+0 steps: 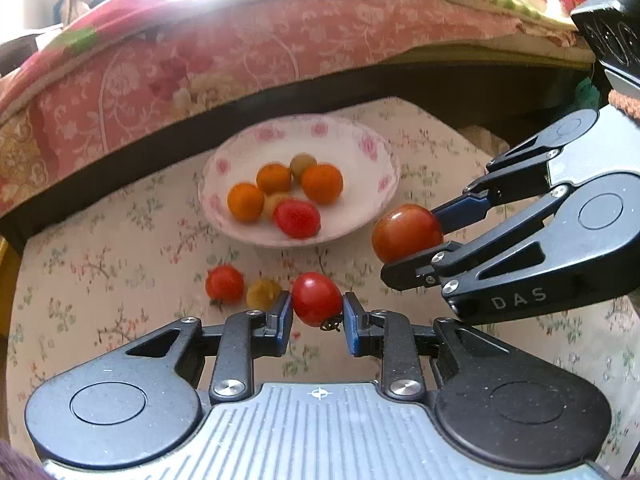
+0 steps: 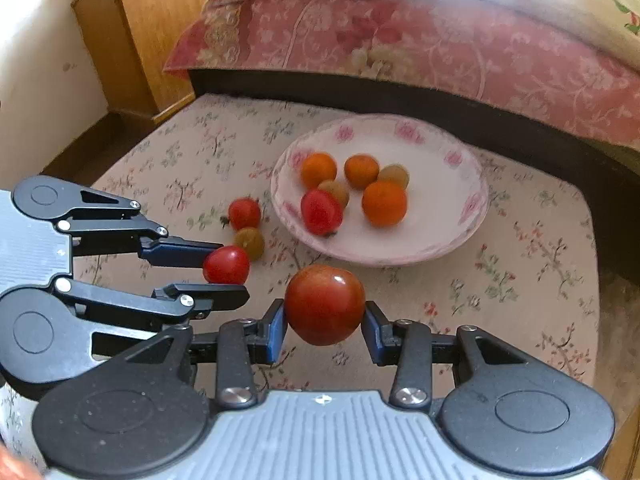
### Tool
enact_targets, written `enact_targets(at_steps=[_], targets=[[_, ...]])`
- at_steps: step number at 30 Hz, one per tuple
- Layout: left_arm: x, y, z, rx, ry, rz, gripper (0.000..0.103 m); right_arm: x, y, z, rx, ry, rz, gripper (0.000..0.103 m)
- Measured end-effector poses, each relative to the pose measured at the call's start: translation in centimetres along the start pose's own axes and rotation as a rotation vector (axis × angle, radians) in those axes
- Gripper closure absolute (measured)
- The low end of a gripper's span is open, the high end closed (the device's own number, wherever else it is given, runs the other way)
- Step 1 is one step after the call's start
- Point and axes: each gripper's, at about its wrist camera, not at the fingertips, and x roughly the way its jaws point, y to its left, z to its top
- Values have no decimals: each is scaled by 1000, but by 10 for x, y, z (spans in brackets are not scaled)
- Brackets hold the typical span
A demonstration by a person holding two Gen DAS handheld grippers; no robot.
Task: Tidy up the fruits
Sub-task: 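Carry both tomatoes over the white plate and open both grippers to drop them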
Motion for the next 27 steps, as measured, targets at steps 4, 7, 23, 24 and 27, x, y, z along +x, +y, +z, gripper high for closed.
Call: enact_targets(at_steps=[4,7,23,24,27], targets=[[3,2,14,-2,-19,15,69,-5,-6,10,12,-32,-22,60],[3,6,27,-8,-41,31,69,-8,-12,19,26,-61,-38,60],[30,20,35,-23,-27,63,69,19,-26,30,67,-53,-67,60],[31,20,36,-19,-29,67,69,19,-26,30,64,-58,-70,60],[36,21,36,-19,-28,66,68,22,-29,32,77,-58,-74,60]])
